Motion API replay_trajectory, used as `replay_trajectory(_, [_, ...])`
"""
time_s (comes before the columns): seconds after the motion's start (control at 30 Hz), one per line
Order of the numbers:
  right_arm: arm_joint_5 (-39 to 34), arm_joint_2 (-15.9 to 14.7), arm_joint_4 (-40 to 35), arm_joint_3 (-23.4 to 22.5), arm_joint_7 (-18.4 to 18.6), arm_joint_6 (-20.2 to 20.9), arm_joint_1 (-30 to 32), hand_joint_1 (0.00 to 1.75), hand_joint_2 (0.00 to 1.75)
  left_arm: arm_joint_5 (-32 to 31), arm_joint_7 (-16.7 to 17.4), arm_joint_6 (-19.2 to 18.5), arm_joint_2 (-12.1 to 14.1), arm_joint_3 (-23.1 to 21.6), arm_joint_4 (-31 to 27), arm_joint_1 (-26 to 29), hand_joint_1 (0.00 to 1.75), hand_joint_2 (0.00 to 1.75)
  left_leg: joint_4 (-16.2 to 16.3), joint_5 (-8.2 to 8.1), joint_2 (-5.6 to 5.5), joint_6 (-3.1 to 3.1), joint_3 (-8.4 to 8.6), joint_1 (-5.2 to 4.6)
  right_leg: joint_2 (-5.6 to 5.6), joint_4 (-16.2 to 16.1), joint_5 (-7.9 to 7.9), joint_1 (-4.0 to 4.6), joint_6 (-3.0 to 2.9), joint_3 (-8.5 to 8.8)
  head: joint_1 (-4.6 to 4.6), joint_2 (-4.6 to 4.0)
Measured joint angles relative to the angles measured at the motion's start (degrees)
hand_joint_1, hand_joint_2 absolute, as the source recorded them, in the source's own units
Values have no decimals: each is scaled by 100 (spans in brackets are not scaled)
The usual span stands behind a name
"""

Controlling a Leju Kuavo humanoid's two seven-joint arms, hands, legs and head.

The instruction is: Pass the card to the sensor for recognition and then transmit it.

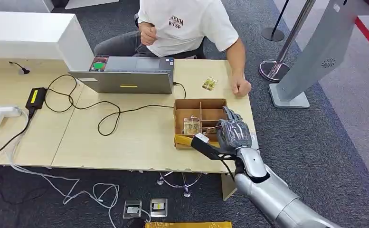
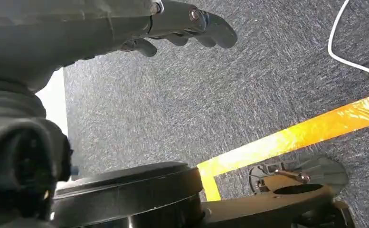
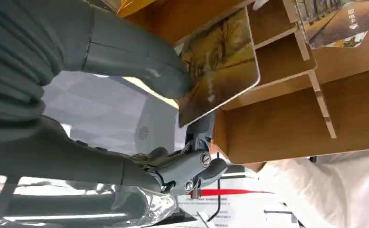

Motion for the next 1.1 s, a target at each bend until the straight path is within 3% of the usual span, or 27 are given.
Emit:
replay_trajectory(0.93, [-83, 57, 74, 2, -66, -85, -6, 175, 175, 61, -7, 72, 2, 0, 0, 5, 0, 0, 0, 0, 0, 0, -1, 0, 0, 0, 0, 0, 0, 0, -2, 0])
replay_trajectory(1.1, [-72, 63, 74, -4, -24, -273, -46, 175, 175, 0, -7, 61, 0, 0, 0, 4, 0, 0, 0, 0, 0, 0, -1, 0, 0, 0, 0, 0, 0, 0, -2, 0])
